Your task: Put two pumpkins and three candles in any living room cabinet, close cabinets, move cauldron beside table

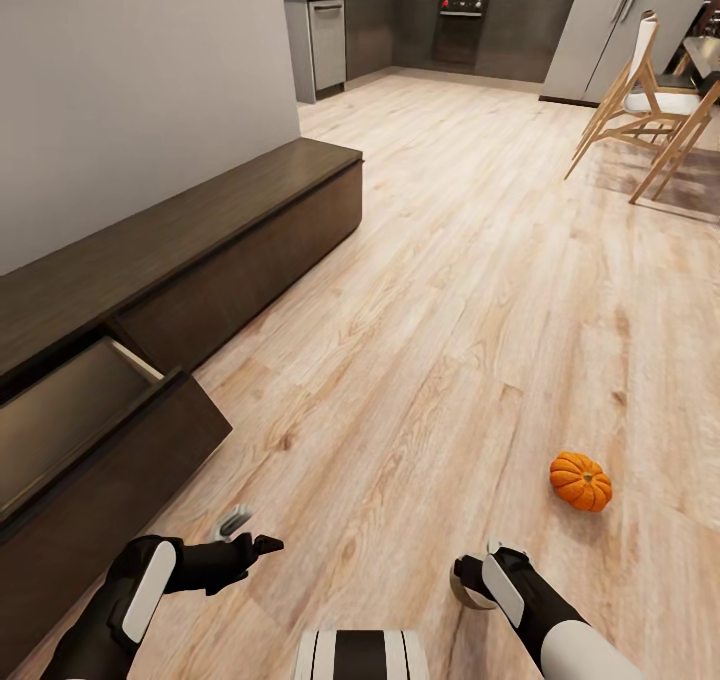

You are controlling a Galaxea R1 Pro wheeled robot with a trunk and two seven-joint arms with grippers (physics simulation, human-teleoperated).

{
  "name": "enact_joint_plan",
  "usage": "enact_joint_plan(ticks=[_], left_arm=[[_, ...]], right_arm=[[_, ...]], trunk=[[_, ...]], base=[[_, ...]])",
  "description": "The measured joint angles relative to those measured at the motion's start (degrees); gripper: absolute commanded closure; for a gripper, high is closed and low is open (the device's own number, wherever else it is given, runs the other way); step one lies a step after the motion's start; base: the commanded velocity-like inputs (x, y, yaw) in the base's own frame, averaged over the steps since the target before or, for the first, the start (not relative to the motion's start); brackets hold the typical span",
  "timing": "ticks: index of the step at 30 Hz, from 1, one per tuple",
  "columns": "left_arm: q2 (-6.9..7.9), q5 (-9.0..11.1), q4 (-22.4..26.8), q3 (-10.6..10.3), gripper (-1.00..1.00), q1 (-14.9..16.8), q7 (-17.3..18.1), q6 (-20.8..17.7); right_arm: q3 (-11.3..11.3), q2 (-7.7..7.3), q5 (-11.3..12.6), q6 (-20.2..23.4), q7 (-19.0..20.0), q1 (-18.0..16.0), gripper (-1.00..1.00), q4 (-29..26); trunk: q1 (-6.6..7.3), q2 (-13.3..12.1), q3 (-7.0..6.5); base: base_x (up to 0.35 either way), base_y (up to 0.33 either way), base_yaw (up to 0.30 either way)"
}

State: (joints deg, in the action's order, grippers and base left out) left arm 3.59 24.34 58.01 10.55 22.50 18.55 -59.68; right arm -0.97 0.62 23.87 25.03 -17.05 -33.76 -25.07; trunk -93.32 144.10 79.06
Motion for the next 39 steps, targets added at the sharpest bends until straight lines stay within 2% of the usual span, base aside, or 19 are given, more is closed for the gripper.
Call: enact_joint_plan(ticks=[4,20,28,39], left_arm=[[0.0,0.0,0.0,0.0,-1.0,0.0,0.0,0.0],[-0.07,-0.06,0.0,-0.04,-1.0,0.0,-0.07,0.0],[-0.07,-0.08,0.0,-0.15,-1.0,-0.01,-0.1,0.0],[-0.07,-0.15,0.0,-0.15,-1.0,-0.01,-0.19,0.0]], right_arm=[[0.0,0.0,-0.01,0.0,0.0,0.0,1.0,0.0],[-0.16,0.09,0.01,0.02,0.0,0.08,1.0,-0.09],[-0.22,1.06,0.08,-0.73,0.0,0.09,1.0,-0.17],[-0.13,0.93,0.22,-0.05,0.59,0.17,1.0,-0.59]], trunk=[[0.0,0.0,0.0],[0.41,-0.21,-3.54],[0.62,-0.32,-5.31],[0.9,-0.47,-7.75]], base=[[0.0,0.0,0.0],[0.0,0.0,0.0],[0.0,0.0,0.0],[0.0,0.0,0.0]])
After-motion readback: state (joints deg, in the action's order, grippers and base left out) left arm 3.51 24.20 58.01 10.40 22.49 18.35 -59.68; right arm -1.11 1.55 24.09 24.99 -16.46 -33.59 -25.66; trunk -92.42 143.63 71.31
